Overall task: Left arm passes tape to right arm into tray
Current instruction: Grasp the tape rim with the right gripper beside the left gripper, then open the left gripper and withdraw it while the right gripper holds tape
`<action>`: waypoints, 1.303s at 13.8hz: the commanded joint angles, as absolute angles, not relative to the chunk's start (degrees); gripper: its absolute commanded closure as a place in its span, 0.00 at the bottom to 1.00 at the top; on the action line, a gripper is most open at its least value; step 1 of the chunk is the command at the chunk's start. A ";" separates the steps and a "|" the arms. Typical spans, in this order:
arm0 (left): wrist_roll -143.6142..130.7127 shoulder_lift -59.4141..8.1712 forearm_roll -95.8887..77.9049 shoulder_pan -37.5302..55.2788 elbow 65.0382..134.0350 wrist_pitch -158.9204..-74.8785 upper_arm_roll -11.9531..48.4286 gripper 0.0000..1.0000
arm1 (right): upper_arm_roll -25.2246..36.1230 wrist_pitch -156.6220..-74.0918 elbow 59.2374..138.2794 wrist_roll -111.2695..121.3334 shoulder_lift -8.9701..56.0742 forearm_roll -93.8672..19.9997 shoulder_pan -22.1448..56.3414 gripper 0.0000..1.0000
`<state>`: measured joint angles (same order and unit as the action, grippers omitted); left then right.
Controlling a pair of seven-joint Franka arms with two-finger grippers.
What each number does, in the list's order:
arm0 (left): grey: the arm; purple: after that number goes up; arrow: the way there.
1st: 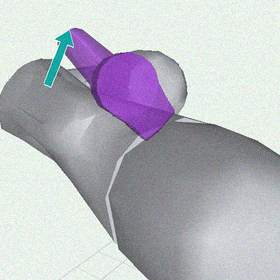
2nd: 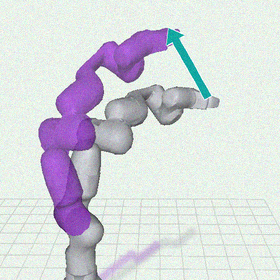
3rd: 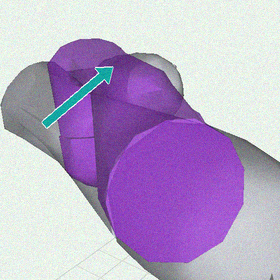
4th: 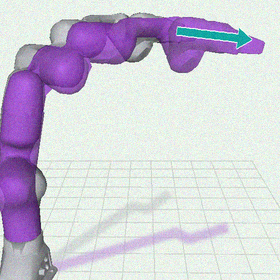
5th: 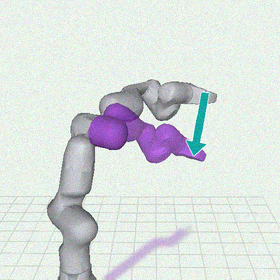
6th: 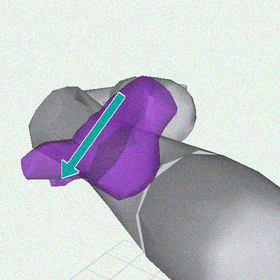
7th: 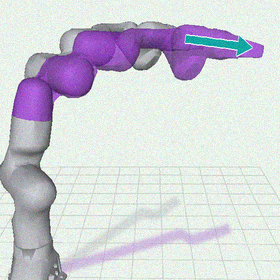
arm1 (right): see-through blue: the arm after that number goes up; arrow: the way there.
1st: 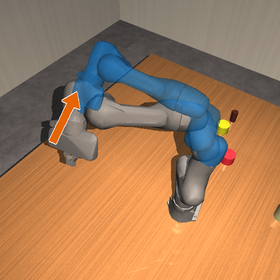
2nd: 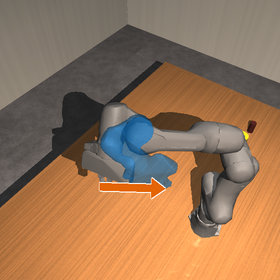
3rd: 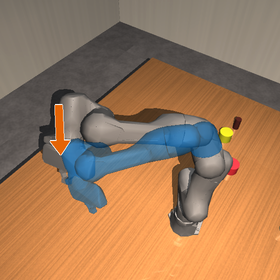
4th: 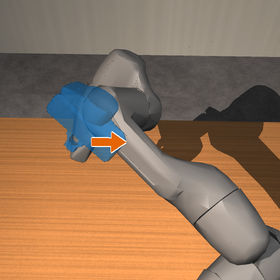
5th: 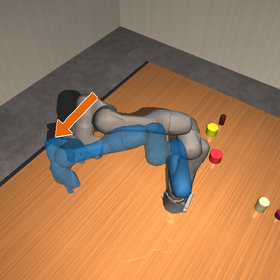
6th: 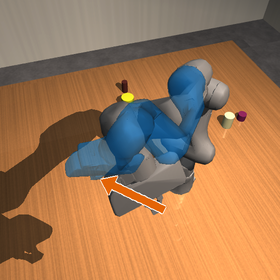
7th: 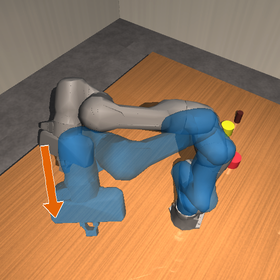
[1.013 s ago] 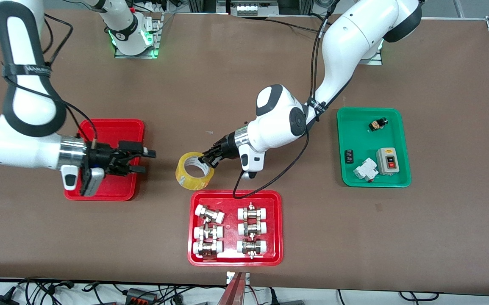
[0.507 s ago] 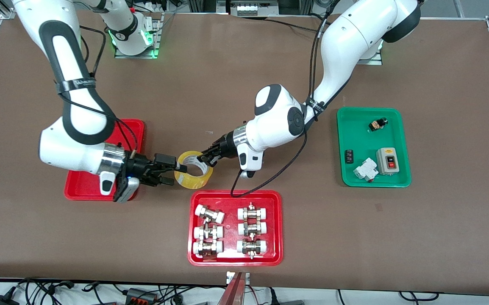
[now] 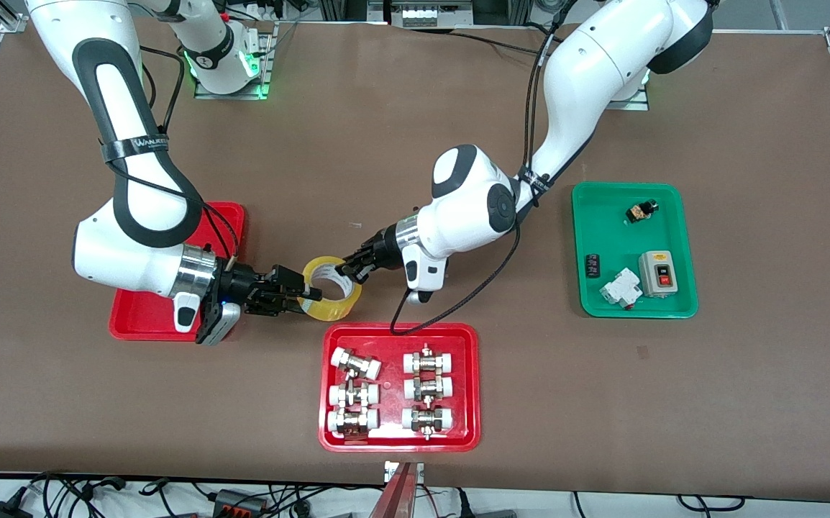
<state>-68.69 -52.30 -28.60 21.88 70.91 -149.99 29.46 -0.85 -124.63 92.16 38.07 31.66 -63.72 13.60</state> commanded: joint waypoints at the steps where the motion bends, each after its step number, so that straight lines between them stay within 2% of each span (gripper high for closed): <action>1: -66.97 -52.82 -29.97 22.41 68.91 -149.77 29.71 0.84 | -0.88 -125.16 91.93 38.24 31.03 -64.95 13.71 0.93; 2: -66.97 -52.65 -29.80 22.41 68.91 -149.68 29.62 0.79 | -0.88 -125.16 91.93 38.23 30.94 -64.86 13.71 0.98; 3: -66.89 -52.47 -29.62 22.06 68.91 -149.50 29.62 0.67 | -0.88 -125.16 91.93 38.23 30.94 -64.86 13.80 1.00; 4: -66.80 -52.12 -29.45 21.80 68.91 -149.50 29.45 0.15 | -0.88 -125.07 91.93 38.15 30.85 -64.86 13.71 1.00; 5: -66.10 -51.08 -29.27 21.62 69.08 -149.41 29.27 0.00 | -0.88 -125.07 91.76 38.06 30.85 -64.86 13.80 1.00; 8: -65.74 -47.12 -26.73 18.47 71.88 -148.19 29.00 0.00 | -0.79 -124.81 90.80 34.91 30.50 -64.08 13.80 1.00; 10: -65.74 -41.69 -25.40 14.52 75.22 -142.77 29.09 0.00 | -0.44 -123.32 90.97 32.79 29.54 -61.71 12.75 1.00; 12: -65.74 -36.67 -25.31 8.64 76.90 -130.76 29.00 0.00 | -0.26 -117.72 91.32 32.96 29.36 -60.56 8.90 1.00; 15: -64.26 -30.61 -16.40 -2.25 75.76 -106.77 30.22 0.00 | -0.26 -107.44 91.41 33.92 29.36 -54.60 0.91 1.00; 18: -53.05 -25.06 -9.77 -7.63 75.41 -90.84 29.97 0.00 | -0.26 -100.74 91.84 37.50 30.23 -47.48 -6.04 1.00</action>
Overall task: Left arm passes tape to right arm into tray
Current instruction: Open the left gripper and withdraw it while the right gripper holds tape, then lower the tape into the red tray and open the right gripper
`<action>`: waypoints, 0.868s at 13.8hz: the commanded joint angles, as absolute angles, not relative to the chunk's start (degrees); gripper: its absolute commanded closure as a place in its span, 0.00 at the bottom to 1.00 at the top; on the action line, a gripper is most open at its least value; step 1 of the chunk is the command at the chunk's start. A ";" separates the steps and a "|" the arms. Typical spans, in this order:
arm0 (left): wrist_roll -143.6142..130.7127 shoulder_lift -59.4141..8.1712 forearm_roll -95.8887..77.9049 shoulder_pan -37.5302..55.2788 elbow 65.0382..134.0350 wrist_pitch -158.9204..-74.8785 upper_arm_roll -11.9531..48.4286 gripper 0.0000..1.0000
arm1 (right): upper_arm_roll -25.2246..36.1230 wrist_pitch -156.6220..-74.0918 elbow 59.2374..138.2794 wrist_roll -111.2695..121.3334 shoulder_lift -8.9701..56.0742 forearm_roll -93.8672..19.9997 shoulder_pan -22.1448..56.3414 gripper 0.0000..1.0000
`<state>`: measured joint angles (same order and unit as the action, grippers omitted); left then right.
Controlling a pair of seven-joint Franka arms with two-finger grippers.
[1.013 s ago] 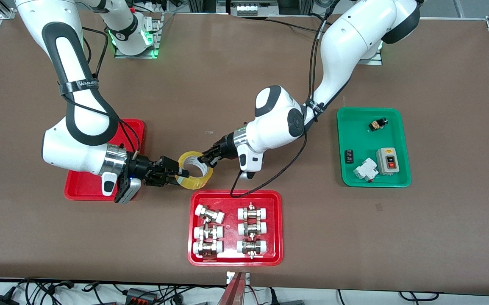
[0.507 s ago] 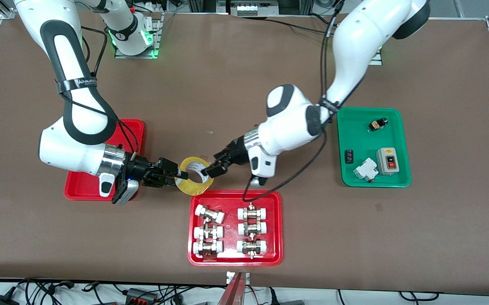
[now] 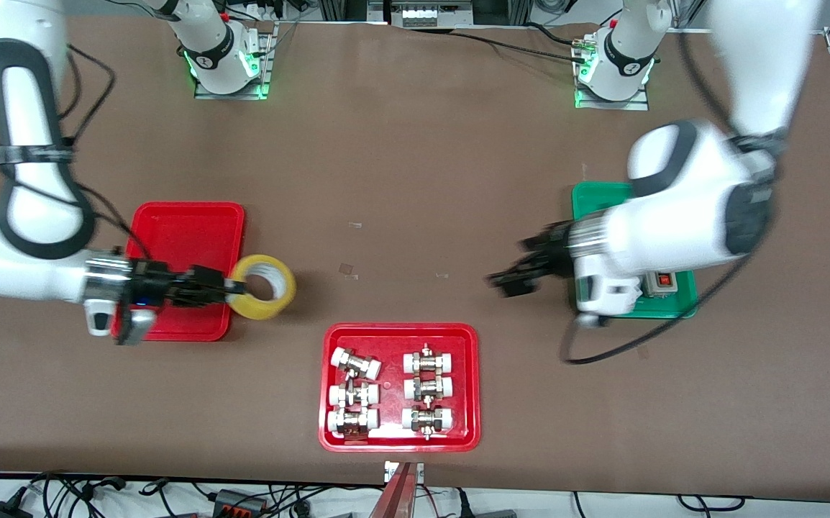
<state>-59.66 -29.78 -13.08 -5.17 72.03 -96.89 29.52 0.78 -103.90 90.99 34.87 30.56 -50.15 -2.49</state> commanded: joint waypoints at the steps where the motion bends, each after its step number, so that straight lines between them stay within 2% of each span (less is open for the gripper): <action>1: -46.65 -24.27 -7.75 -9.65 75.24 -87.49 29.88 0.00 | -0.26 -99.59 92.37 40.84 31.10 -47.03 -8.41 1.00; 5: -27.29 -20.32 10.15 -11.25 74.88 -80.69 30.23 0.00 | -0.26 -97.47 93.08 52.27 36.20 -42.03 -15.63 1.00; 9: -25.23 -17.94 10.72 -14.06 78.20 -81.55 30.41 0.00 | -0.26 -97.73 93.51 57.91 40.34 -41.22 -18.10 1.00; 10: -24.27 -16.80 10.72 -14.41 80.22 -83.56 30.41 0.00 | -0.26 -97.91 93.60 57.92 40.43 -40.87 -17.93 0.91; 11: -20.52 -15.40 10.64 -15.46 82.59 -86.02 30.41 0.00 | -0.26 -98.35 93.52 57.92 40.34 -39.04 -17.67 0.62; 12: -17.00 -14.95 10.63 -16.34 83.14 -86.83 30.32 0.00 | -0.26 -99.92 93.52 58.01 40.34 -36.85 -17.23 0.15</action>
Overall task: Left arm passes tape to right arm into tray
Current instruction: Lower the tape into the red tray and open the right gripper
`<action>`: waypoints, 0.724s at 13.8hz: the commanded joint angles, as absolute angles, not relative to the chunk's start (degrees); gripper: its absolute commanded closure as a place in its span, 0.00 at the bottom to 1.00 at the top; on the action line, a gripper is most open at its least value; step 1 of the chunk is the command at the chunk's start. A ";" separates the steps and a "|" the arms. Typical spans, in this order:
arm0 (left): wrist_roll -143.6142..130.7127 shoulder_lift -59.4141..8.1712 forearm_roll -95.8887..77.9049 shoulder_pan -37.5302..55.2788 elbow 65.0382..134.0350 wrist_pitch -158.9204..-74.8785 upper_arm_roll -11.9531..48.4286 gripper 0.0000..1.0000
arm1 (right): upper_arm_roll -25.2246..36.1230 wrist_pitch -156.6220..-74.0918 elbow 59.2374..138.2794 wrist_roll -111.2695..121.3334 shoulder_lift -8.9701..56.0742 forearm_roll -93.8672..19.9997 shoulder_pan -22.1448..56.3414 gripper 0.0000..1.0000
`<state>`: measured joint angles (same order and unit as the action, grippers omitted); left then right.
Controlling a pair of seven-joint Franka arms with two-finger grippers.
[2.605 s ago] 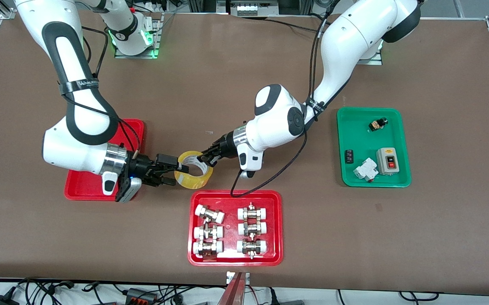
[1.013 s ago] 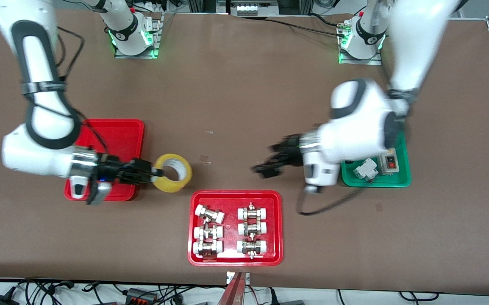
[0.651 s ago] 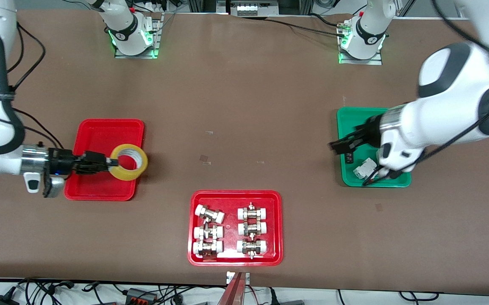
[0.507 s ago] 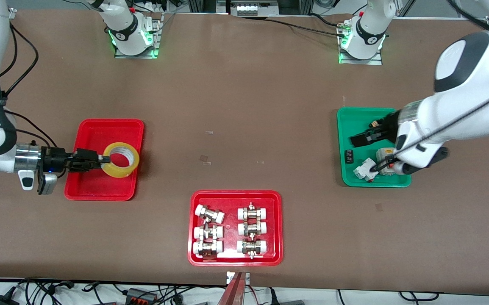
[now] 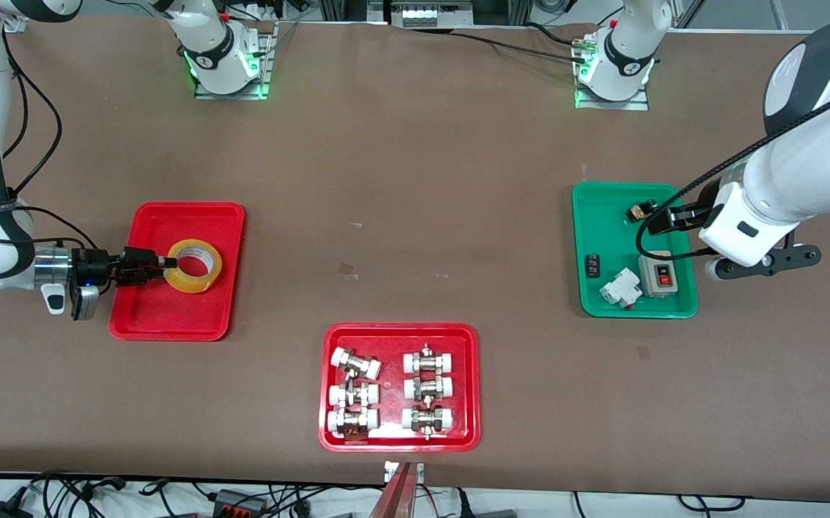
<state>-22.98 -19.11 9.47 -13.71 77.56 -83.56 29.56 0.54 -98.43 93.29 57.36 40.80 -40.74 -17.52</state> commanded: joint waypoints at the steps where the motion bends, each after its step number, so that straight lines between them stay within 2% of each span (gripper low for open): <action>1: -15.05 -14.16 10.37 -16.43 84.28 -87.97 29.97 0.00 | -0.35 -101.85 93.52 58.70 40.17 -34.74 -16.97 0.00; 4: -7.39 -13.19 8.97 -20.73 86.22 -89.91 30.15 0.00 | -0.26 -105.90 93.60 61.17 38.24 -27.44 -14.16 0.00; 7: -7.12 -9.85 8.88 -20.57 90.43 -89.91 30.15 0.00 | -0.09 -108.71 93.52 59.08 34.64 -19.02 -10.04 0.00; 8: -7.21 -9.32 8.88 -18.57 91.31 -90.43 29.10 0.00 | 0.00 -109.42 93.60 56.63 32.71 -14.98 -8.02 0.00; 10: -7.21 -8.27 6.79 -13.47 92.46 -90.79 22.53 0.00 | 0.09 -108.99 93.60 48.29 27.89 -7.59 -5.02 0.00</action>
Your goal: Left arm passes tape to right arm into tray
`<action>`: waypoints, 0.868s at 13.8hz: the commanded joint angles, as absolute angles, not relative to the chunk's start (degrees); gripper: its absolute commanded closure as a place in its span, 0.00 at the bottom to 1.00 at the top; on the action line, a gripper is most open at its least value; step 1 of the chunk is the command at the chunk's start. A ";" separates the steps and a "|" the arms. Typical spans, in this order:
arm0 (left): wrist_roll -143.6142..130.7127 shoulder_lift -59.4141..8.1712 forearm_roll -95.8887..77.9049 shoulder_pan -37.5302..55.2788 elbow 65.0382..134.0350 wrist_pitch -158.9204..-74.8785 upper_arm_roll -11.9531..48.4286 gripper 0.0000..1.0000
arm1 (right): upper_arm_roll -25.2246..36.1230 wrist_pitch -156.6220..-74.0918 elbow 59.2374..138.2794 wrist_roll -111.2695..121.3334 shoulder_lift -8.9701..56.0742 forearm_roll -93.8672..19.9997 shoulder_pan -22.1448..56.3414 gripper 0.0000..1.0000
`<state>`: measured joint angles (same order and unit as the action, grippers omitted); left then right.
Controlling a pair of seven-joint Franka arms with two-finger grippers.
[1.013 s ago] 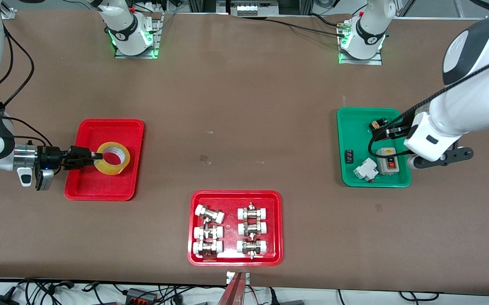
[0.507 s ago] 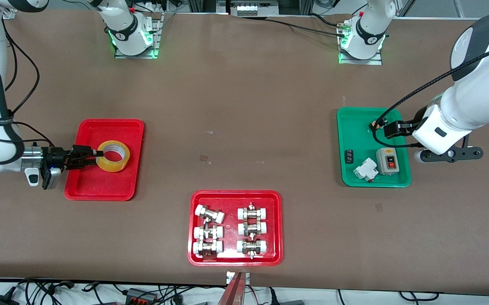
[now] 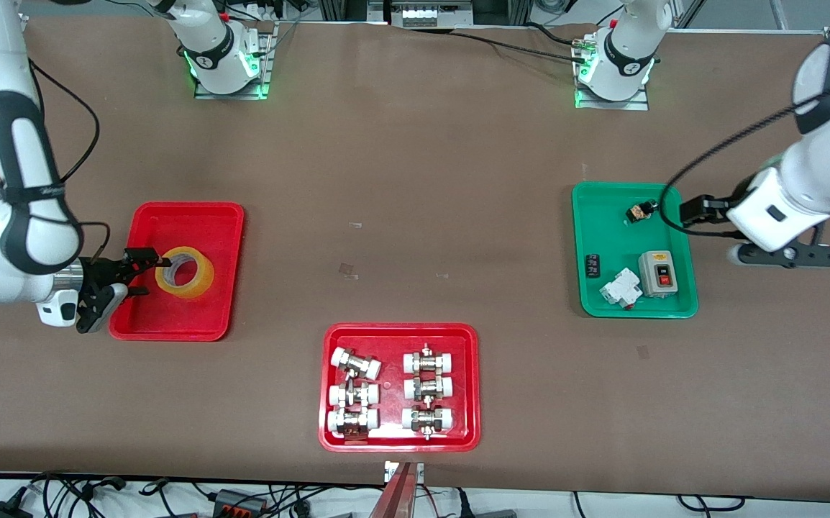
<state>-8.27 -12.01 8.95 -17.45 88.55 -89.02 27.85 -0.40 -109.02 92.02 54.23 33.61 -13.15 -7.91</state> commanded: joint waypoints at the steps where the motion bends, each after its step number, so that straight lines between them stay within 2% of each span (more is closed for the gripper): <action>1: -6.77 -8.44 3.90 -12.84 92.29 -91.66 20.33 0.00 | 0.09 -108.03 93.95 44.34 25.16 -5.38 -3.44 0.00; 3: -7.64 -10.27 2.11 -11.53 90.02 -91.50 17.15 0.00 | 0.09 -104.44 94.04 33.81 20.15 -1.69 -0.72 0.00; 5: -7.64 -12.99 2.02 -5.22 85.71 -91.15 9.27 0.00 | 0.09 -98.99 94.04 21.07 14.79 -0.53 2.19 0.00; 6: -9.04 -13.09 2.20 -2.66 83.95 -89.75 7.23 0.00 | -0.09 -97.22 94.04 16.13 12.24 -0.53 3.15 0.00; 9: -12.41 -13.28 2.64 -2.37 82.79 -86.93 8.08 0.00 | -0.35 -92.65 93.87 7.49 5.03 0.97 5.27 0.00; 12: -8.89 -6.96 2.46 -2.90 89.28 -89.64 8.35 0.00 | -0.09 -90.10 91.86 2.67 2.03 0.70 5.10 0.00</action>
<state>-11.61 -11.53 2.82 -2.52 85.45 -88.70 8.66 -0.40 -91.48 92.05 6.63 3.74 0.02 5.15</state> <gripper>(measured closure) 0.000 0.000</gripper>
